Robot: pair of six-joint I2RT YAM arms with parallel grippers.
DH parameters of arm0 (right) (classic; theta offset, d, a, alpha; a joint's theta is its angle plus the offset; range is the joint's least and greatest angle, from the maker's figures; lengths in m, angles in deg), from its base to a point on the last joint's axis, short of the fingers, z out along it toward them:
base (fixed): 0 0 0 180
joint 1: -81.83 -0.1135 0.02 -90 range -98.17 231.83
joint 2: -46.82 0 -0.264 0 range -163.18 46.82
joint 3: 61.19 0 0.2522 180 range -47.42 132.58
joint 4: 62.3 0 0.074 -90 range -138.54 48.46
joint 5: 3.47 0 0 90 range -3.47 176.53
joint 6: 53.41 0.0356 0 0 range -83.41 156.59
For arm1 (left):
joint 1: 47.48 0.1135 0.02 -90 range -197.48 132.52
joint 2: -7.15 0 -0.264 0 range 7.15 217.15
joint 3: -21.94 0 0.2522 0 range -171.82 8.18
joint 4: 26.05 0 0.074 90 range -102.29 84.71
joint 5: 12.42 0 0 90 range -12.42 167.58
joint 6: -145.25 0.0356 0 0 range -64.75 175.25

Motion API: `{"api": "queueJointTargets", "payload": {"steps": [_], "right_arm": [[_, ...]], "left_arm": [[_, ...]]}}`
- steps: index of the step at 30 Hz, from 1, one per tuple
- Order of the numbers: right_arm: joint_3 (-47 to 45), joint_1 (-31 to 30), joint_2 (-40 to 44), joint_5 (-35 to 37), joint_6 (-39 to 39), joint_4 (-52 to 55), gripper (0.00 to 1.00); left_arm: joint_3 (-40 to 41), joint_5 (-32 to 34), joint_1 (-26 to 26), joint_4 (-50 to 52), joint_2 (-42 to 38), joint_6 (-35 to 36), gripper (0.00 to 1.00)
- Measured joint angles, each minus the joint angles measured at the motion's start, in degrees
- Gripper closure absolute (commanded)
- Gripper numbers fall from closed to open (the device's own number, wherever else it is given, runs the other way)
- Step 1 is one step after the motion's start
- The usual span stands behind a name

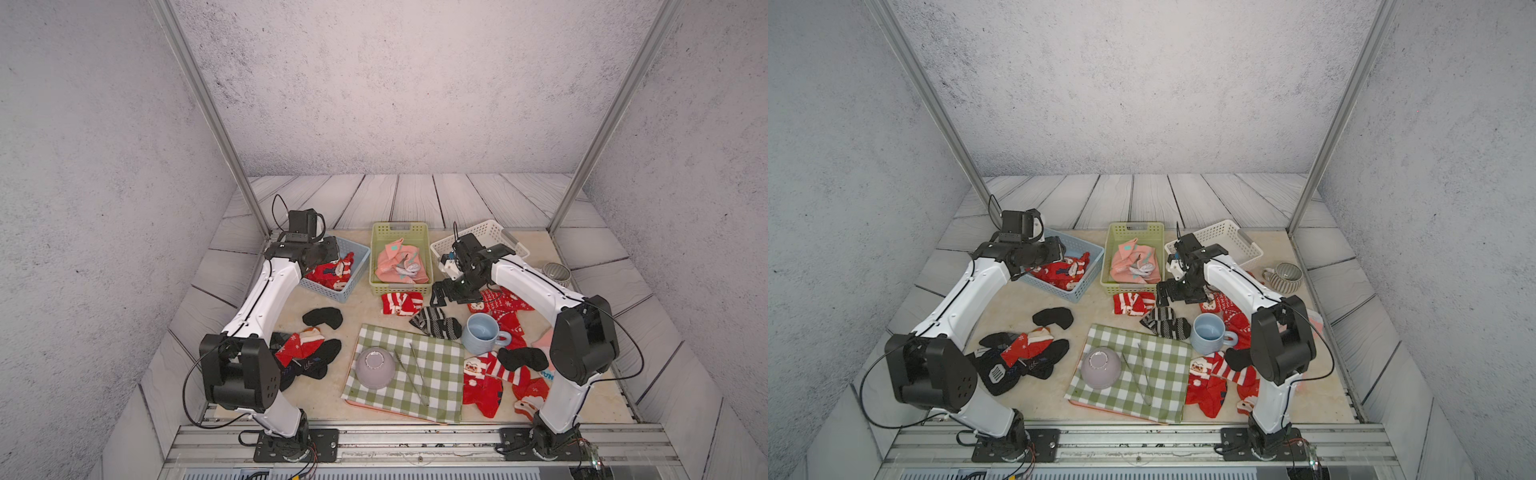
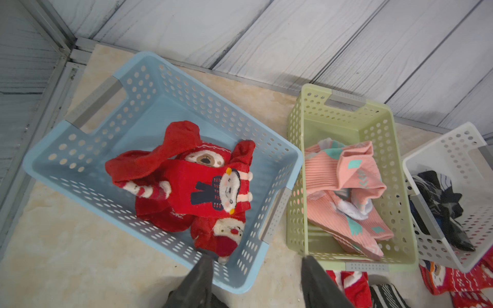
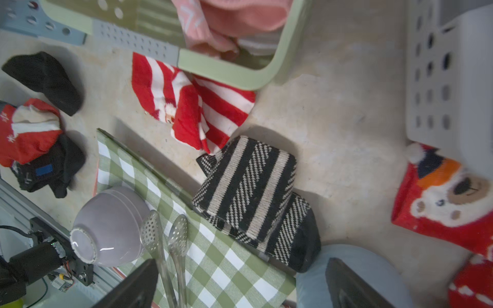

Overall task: Sort the socks into the basket by color
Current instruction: Pick up the sock from the center of the board.

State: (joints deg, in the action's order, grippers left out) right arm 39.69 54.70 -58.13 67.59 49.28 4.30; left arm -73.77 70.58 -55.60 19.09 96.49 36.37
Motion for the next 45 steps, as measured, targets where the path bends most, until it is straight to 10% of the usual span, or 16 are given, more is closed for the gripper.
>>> {"api": "queueJointTargets", "payload": {"steps": [11,31,45], "right_arm": [[-3.76,-3.48,-5.31,2.16,0.59,-5.05,0.01],[-9.86,-4.63,-5.97,7.91,4.76,-12.94,0.93],[-4.00,-4.74,4.72,10.21,4.50,-6.71,1.00]], "left_arm": [[8.81,-1.88,-3.13,0.55,-8.52,-0.28,0.43],[15.34,-3.98,-4.44,2.67,-17.03,-2.14,0.43],[15.50,-3.85,-5.29,2.62,-17.38,-2.01,0.43]]}}
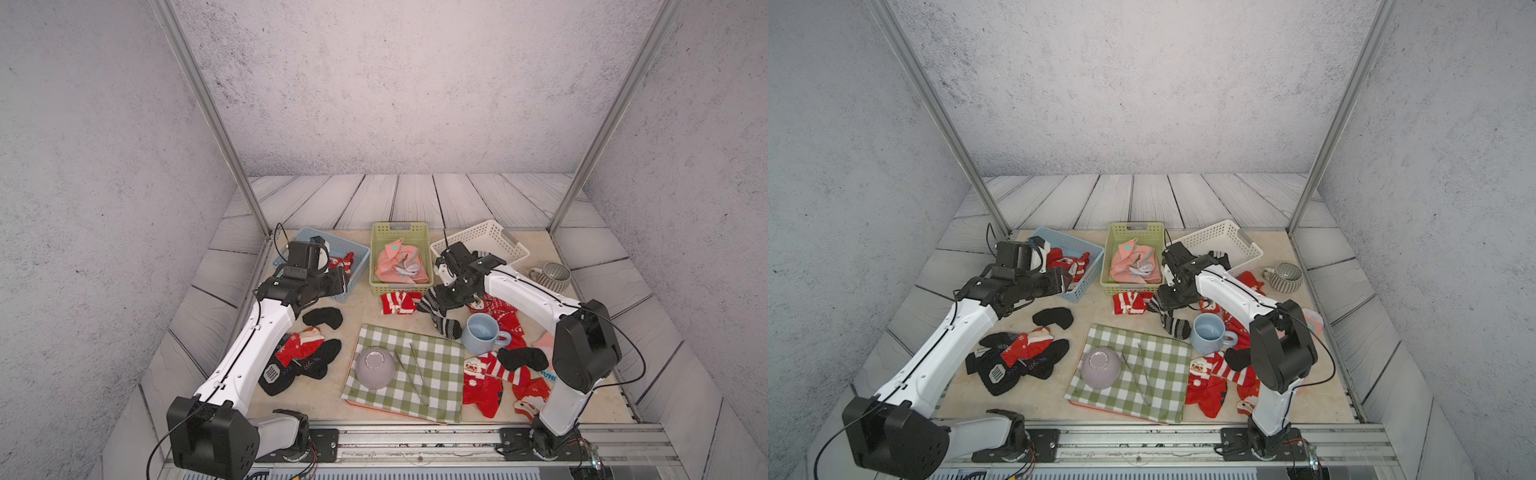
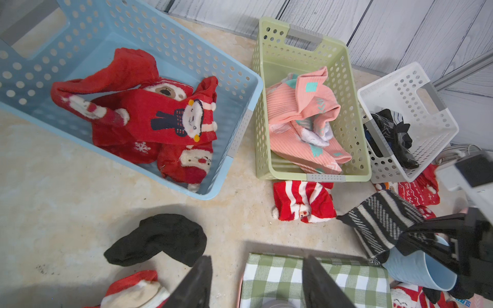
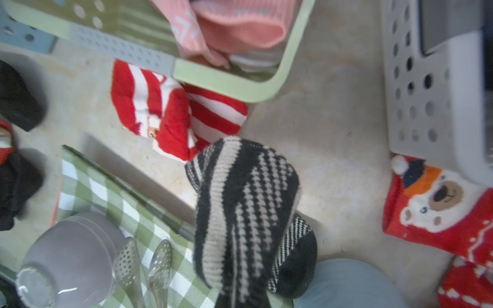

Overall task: Sort the socks into the basket by color
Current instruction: Pick up the sock from the center of the board, then place the sock in the bin.

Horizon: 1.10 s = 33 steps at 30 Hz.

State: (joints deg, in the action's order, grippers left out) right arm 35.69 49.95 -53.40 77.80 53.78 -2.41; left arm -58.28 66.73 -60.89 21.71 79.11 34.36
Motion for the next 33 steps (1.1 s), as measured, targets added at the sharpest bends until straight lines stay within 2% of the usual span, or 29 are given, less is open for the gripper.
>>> {"api": "queueJointTargets", "payload": {"steps": [9,15,23,33], "right_arm": [[8.85,1.31,6.69,2.19,0.42,5.55,1.00],[19.02,8.39,6.71,2.27,1.60,6.86,1.00],[33.24,16.52,-0.48,2.62,1.92,6.16,1.00],[36.81,21.11,-13.33,2.64,2.32,3.34,1.00]], "left_arm": [[-0.02,0.09,-0.07,0.00,0.00,0.72,0.43],[-0.57,0.15,-0.50,0.02,0.02,1.46,0.42],[-2.32,0.11,-0.90,-0.04,0.11,1.66,0.42],[-3.45,0.15,-1.25,-0.04,0.11,2.14,0.42]]}}
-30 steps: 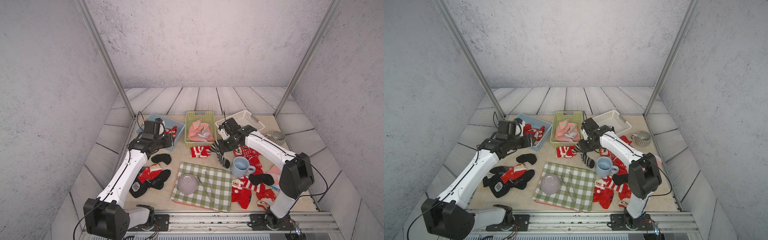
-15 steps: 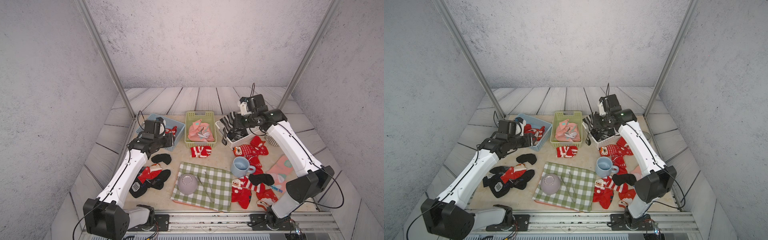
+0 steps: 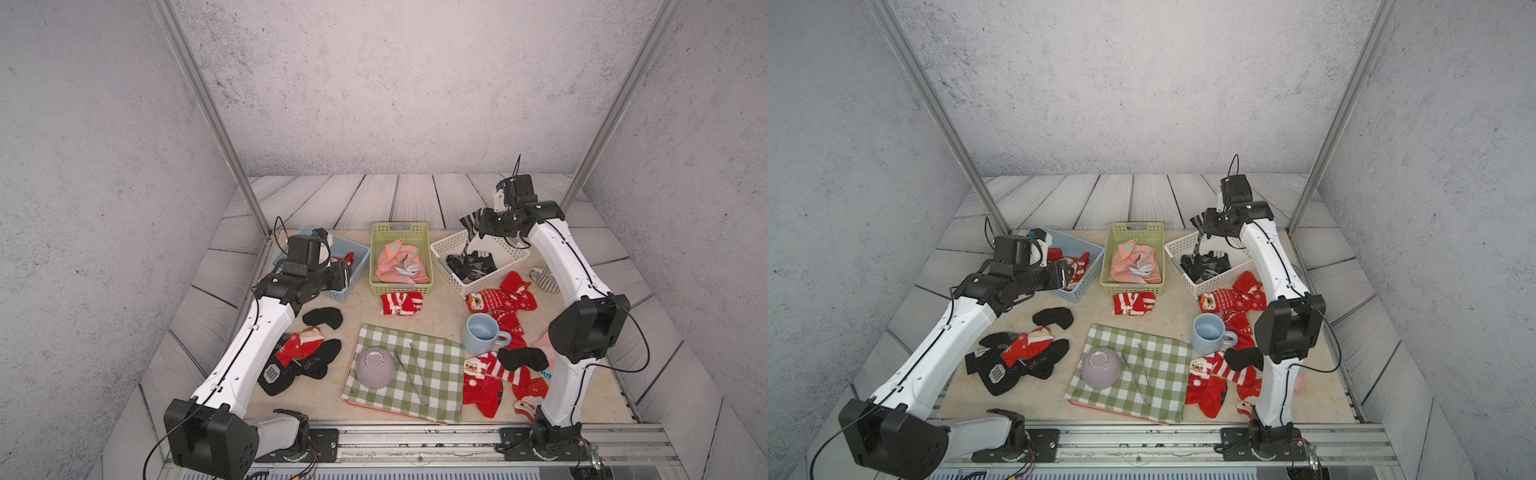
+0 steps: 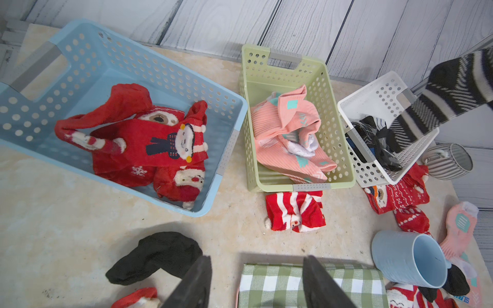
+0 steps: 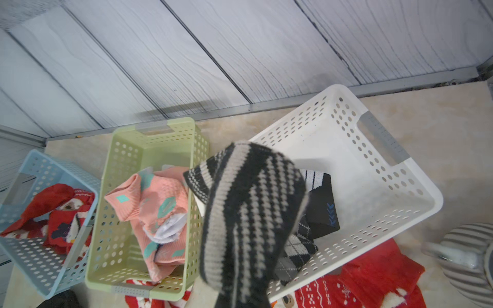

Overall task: Sort the socks into the basket by color
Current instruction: Place the sock in the bin.

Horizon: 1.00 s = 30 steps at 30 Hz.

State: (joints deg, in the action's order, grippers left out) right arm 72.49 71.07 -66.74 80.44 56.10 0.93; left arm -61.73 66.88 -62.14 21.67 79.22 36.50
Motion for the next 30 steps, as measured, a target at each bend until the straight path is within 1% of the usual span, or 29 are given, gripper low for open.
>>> {"api": "queueJointTargets", "payload": {"steps": [7,12,23,28,30], "right_arm": [[0.52,0.61,-7.37,-1.86,0.48,-1.66,1.00],[-0.24,0.61,-10.45,-3.34,1.05,-3.10,1.00],[-0.92,0.79,-17.27,-4.33,1.57,-4.28,1.00],[-1.44,0.83,-19.23,-4.33,1.68,-4.37,0.96],[-1.66,0.83,-19.58,-4.33,1.73,-4.42,0.90]], "left_arm": [[0.00,0.52,0.00,0.20,-0.07,0.50,0.42],[0.00,0.61,0.00,0.26,-0.07,0.50,0.42],[0.00,0.59,0.00,0.26,0.00,0.50,0.42],[0.00,0.57,0.00,0.33,0.44,0.50,0.42],[0.00,0.57,0.00,0.39,0.55,0.50,0.42]]}}
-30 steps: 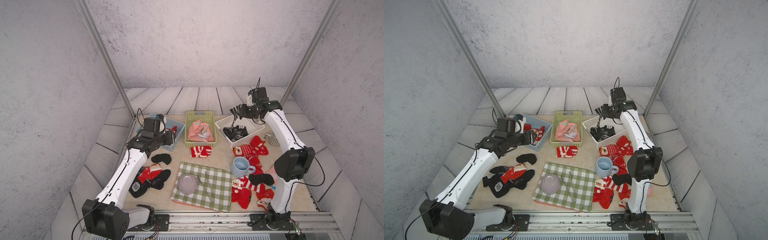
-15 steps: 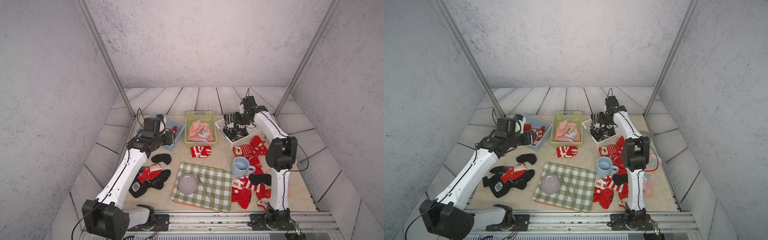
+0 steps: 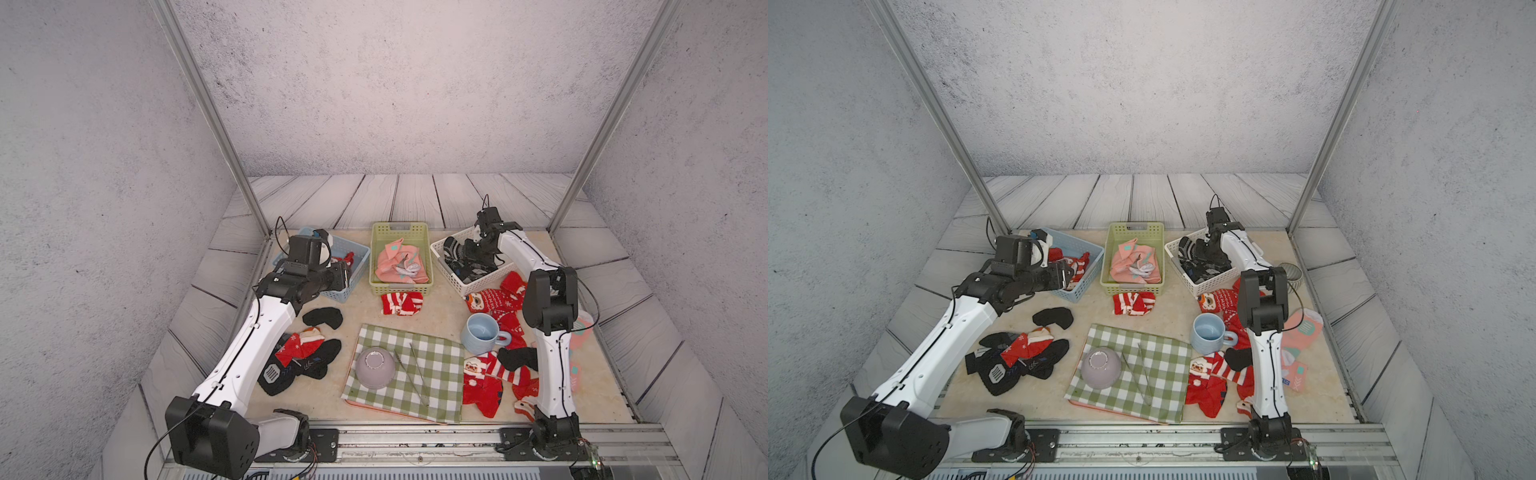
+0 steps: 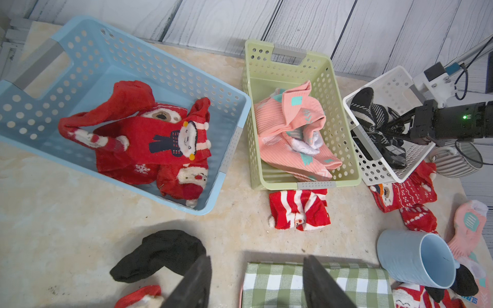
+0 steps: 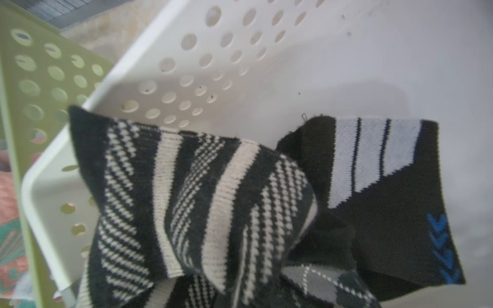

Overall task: Sort the socks into the basket by color
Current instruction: Place the sock in the bin.

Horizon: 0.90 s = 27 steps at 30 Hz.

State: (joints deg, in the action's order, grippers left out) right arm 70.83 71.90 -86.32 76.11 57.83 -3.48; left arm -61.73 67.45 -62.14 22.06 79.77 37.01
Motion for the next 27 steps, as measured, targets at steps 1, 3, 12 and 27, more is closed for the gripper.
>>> {"api": "queueJointTargets", "payload": {"steps": [1,3,12,27], "right_arm": [[-0.04,0.00,-0.17,0.00,0.02,-0.11,0.87],[-0.04,0.02,-0.44,0.00,0.17,-0.24,0.82],[-0.35,0.04,-0.57,-0.02,0.68,-0.33,0.47],[-0.52,0.15,1.40,0.07,-0.09,0.98,0.07]], "left_arm": [[0.00,0.02,0.00,0.04,0.02,0.00,0.42],[0.00,0.02,0.00,0.17,0.02,0.00,0.42],[0.00,0.09,0.00,0.28,0.07,0.00,0.42],[0.68,0.98,-0.02,1.68,-0.24,-0.20,0.42]]}}
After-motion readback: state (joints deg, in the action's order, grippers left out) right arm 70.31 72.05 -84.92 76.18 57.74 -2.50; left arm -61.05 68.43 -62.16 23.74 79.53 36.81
